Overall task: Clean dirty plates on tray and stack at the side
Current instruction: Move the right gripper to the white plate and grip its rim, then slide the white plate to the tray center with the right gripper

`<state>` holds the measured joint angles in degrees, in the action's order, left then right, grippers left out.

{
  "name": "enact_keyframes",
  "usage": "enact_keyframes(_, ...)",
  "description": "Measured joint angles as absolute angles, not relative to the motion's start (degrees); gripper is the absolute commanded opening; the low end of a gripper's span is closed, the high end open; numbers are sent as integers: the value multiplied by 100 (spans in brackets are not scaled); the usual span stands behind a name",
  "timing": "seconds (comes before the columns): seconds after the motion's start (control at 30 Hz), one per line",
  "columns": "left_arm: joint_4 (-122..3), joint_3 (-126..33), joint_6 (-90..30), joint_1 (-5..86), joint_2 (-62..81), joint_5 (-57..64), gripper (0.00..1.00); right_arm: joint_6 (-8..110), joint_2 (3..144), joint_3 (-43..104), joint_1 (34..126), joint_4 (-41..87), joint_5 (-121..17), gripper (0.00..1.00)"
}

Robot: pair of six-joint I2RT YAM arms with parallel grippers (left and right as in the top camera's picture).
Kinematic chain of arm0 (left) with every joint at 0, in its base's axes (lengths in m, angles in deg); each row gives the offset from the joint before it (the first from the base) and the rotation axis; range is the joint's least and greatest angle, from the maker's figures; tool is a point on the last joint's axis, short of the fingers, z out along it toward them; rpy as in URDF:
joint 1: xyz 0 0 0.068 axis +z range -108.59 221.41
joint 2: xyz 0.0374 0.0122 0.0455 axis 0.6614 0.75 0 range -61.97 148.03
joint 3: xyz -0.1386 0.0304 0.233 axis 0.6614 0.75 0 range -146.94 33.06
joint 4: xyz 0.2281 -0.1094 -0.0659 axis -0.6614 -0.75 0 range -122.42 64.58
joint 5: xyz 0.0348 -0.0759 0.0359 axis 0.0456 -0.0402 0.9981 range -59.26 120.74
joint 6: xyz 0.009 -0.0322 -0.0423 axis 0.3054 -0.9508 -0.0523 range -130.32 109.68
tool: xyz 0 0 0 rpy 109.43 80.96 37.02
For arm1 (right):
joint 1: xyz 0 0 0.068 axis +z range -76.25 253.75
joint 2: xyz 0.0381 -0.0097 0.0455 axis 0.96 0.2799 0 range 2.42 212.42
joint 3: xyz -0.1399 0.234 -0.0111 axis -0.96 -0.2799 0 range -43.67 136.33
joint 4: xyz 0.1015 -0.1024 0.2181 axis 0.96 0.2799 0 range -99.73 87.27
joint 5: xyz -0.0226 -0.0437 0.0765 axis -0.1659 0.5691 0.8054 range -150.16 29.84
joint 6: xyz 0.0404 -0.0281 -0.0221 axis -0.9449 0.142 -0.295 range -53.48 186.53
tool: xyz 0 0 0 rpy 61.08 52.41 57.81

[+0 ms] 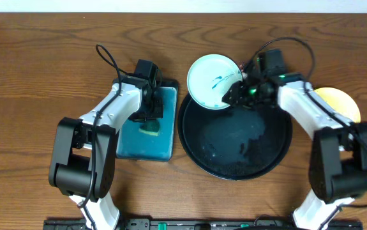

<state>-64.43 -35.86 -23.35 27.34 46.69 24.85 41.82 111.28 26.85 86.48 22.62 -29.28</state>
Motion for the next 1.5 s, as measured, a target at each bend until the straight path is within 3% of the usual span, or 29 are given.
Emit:
enact_keyframes(0.6,-6443,-3586,-2335,2734,4669,2485,7,2634,11530,2685,8904,2225,-3816,40)
enact_keyframes(0.7,-6443,-3586,-2335,2734,4669,2485,8,2499,11530,2685,9026,2197,-4019,36)
enact_keyframes(0.8,-6443,-3586,-2335,2734,4669,2485,8,2389,11532,2685,9157,2131,-4205,11)
enact_keyframes(0.9,-6445,-3586,-2335,2734,4669,2485,7,2308,11541,2687,9231,2101,-4292,2)
enact_keyframes(1.23,-6445,-3586,-2335,2734,4669,2487,7,2339,11538,2757,9236,2627,-4235,1)
enact_keyframes(1.5,-6445,-3586,-2335,2734,4669,2485,8,3030,11517,2834,9168,3685,-4185,1)
